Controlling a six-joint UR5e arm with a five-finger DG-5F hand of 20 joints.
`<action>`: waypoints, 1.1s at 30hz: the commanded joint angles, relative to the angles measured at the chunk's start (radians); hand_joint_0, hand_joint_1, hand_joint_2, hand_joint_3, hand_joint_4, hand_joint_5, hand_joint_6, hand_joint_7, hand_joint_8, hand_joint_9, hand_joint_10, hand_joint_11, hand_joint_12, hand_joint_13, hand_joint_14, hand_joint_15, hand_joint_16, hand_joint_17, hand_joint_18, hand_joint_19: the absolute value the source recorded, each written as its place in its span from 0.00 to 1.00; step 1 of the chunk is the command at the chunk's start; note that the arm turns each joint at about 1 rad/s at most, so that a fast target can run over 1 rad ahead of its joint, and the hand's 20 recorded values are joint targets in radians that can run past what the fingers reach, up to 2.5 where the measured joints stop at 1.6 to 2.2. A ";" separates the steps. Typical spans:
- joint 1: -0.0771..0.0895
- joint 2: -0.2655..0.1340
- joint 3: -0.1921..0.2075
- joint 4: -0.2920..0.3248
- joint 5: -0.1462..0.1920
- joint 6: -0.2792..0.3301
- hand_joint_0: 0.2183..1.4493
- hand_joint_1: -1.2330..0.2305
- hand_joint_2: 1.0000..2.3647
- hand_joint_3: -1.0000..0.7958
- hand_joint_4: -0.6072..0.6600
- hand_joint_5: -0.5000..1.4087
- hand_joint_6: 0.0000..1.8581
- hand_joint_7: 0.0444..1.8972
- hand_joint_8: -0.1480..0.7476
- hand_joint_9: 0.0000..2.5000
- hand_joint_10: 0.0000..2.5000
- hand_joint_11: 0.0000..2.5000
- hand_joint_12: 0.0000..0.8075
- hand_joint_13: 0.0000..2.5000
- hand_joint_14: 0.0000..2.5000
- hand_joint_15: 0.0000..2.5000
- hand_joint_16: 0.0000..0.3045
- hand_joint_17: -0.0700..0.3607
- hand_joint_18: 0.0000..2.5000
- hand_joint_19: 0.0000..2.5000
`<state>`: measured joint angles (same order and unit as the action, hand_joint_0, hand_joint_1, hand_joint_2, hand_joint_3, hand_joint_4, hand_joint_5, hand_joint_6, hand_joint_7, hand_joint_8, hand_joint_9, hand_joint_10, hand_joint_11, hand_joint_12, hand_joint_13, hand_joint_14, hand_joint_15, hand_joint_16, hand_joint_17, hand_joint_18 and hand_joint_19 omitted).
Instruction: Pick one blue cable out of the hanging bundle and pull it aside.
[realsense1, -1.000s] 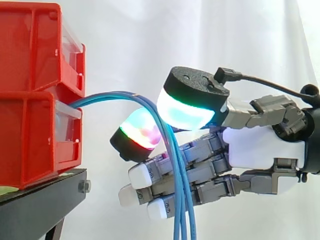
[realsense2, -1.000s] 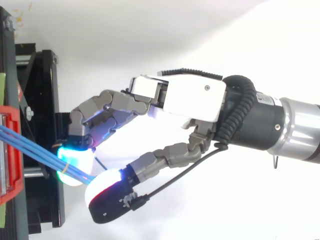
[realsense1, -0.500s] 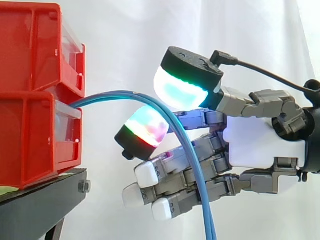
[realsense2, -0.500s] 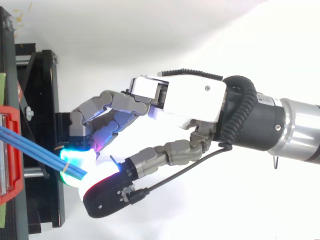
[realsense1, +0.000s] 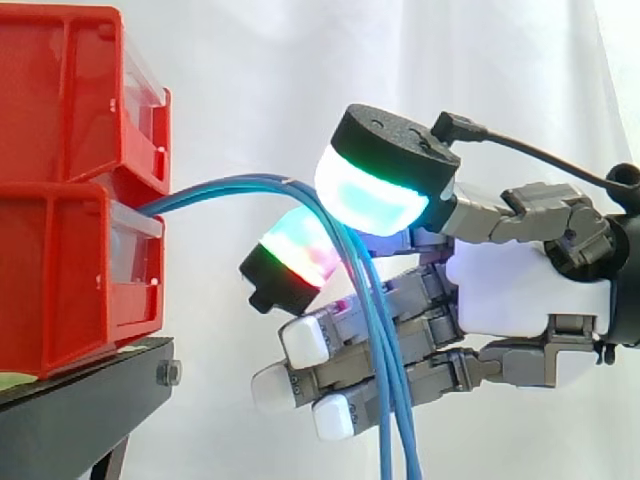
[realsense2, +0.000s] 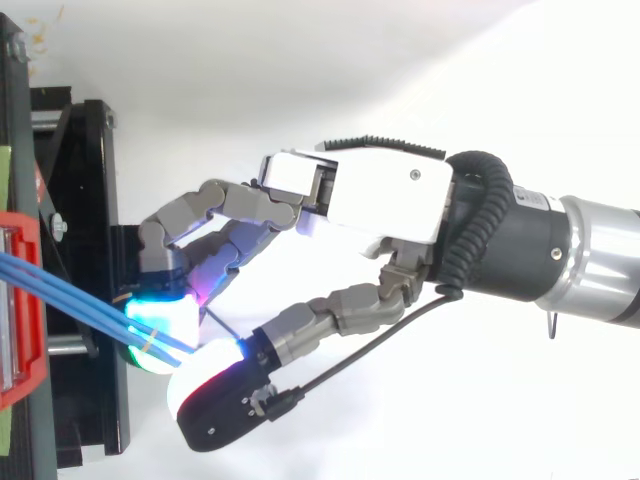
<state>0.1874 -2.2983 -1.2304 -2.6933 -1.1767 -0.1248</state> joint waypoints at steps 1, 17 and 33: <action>0.000 0.000 0.000 0.000 0.000 0.011 0.51 0.22 0.00 0.29 0.39 0.18 0.51 0.72 0.50 0.37 0.01 0.16 0.42 0.29 0.01 0.14 0.13 0.38 0.26 0.21; -0.002 0.010 0.000 -0.059 0.000 0.099 0.22 0.34 0.00 0.28 0.40 0.19 0.47 0.43 0.45 0.40 0.01 0.15 0.43 0.31 0.01 0.15 0.14 0.38 0.28 0.19; -0.008 0.008 0.000 -0.059 0.012 0.093 0.31 0.35 0.01 0.35 0.52 0.16 0.49 0.46 0.51 0.39 0.01 0.21 0.44 0.32 0.01 0.19 0.15 0.40 0.27 0.24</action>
<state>0.1796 -2.2902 -1.2303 -2.7523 -1.1638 -0.0317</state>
